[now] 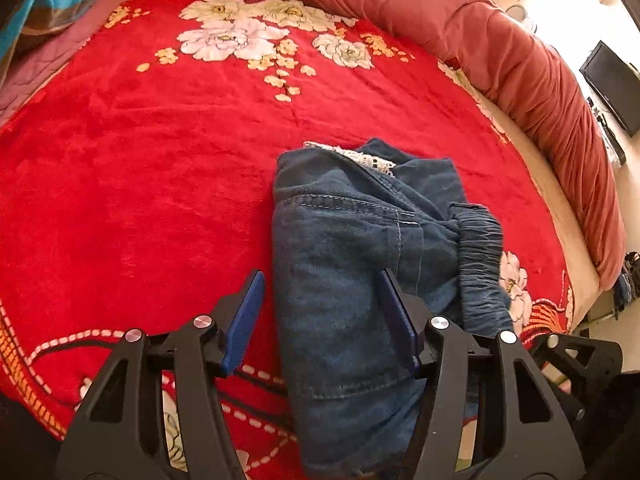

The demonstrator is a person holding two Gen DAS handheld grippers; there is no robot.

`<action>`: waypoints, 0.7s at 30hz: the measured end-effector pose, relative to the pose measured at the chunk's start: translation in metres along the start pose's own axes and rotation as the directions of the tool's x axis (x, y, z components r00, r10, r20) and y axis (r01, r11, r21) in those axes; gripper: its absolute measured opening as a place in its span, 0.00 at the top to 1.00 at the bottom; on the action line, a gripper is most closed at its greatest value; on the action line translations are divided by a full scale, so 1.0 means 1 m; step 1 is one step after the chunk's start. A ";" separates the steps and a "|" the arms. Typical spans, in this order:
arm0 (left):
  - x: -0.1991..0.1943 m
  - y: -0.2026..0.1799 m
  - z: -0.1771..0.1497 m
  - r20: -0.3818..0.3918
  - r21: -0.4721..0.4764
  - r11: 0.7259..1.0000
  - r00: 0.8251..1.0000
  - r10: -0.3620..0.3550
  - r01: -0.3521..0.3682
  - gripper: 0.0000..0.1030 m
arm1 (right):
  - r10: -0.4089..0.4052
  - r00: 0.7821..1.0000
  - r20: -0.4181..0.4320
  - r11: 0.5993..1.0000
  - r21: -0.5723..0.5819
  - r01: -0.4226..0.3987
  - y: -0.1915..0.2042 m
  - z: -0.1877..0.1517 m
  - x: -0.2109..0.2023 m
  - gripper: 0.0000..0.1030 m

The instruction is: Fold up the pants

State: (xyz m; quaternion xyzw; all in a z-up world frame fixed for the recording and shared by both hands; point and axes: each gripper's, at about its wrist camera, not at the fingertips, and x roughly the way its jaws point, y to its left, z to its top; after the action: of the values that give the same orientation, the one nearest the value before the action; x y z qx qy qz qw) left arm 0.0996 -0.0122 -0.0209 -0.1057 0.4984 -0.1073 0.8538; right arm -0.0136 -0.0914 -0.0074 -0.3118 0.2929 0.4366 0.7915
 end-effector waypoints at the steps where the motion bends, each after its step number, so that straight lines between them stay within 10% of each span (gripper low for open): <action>1: 0.003 0.000 0.000 -0.004 -0.001 1.000 1.000 0.004 -0.004 0.51 | 0.011 1.000 -0.004 1.000 -0.002 -0.011 -0.001 0.000 0.006 0.67; 6: 0.008 0.002 0.000 -0.004 -0.003 1.000 1.000 -0.003 0.003 0.48 | 0.143 0.990 -0.012 0.984 0.111 -0.141 -0.013 -0.001 -0.003 0.92; 21: -0.004 -0.006 -0.008 0.054 0.025 1.000 0.998 -0.007 0.005 0.40 | 0.169 0.986 -0.001 0.964 0.209 -0.165 -0.003 -0.031 -0.005 0.86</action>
State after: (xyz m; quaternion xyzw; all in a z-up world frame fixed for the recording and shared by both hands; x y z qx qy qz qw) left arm 0.0901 -0.0173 -0.0194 -0.0994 0.4732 -0.1133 0.8680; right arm -0.0194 -0.1187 -0.0230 -0.2057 0.3695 0.4657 0.7773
